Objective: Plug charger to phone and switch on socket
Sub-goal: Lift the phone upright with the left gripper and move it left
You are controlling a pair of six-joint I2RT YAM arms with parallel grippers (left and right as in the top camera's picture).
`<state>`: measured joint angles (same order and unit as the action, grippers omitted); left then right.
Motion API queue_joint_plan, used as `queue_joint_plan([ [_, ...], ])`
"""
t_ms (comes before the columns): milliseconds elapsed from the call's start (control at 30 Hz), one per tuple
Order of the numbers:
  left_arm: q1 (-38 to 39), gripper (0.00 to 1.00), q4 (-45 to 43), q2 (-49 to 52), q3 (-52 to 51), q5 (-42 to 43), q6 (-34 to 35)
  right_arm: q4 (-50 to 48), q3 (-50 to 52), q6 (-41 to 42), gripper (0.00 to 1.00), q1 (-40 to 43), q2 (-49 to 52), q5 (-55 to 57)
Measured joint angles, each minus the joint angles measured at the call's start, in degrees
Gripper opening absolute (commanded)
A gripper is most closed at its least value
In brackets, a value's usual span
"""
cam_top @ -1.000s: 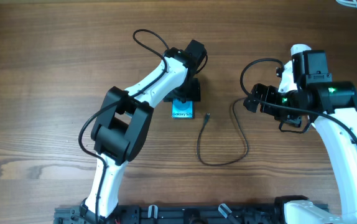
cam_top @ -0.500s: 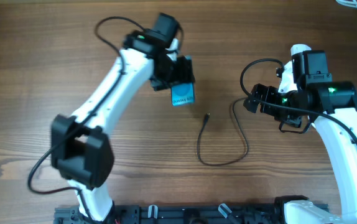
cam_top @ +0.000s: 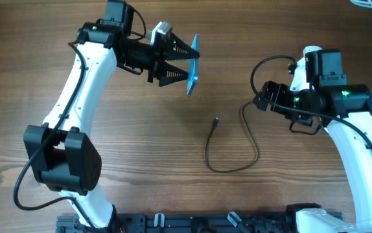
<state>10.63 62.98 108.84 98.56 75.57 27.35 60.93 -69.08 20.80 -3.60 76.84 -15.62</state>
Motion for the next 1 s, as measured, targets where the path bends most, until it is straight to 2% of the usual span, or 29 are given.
queue_joint_plan([
  [100,0.00,0.73,0.00,0.00,0.00,4.35,0.70,-2.75,0.04,0.00,1.00,0.00,0.00,-0.02],
  [267,0.00,0.73,-0.39,0.00,0.00,6.80,6.91,-5.99,0.04,0.00,1.00,0.00,0.00,0.00],
  [467,-0.48,0.72,-5.95,0.00,-0.04,7.04,18.78,-6.16,0.04,0.00,1.00,-0.02,0.00,0.00],
  [733,-3.10,0.72,-7.96,0.00,-0.07,3.23,27.34,-6.16,0.04,0.00,1.00,0.00,0.00,0.00],
  [1000,-3.21,0.72,-7.96,0.00,-0.07,2.95,28.57,-6.16,0.04,0.00,1.00,0.00,0.00,-0.02],
])
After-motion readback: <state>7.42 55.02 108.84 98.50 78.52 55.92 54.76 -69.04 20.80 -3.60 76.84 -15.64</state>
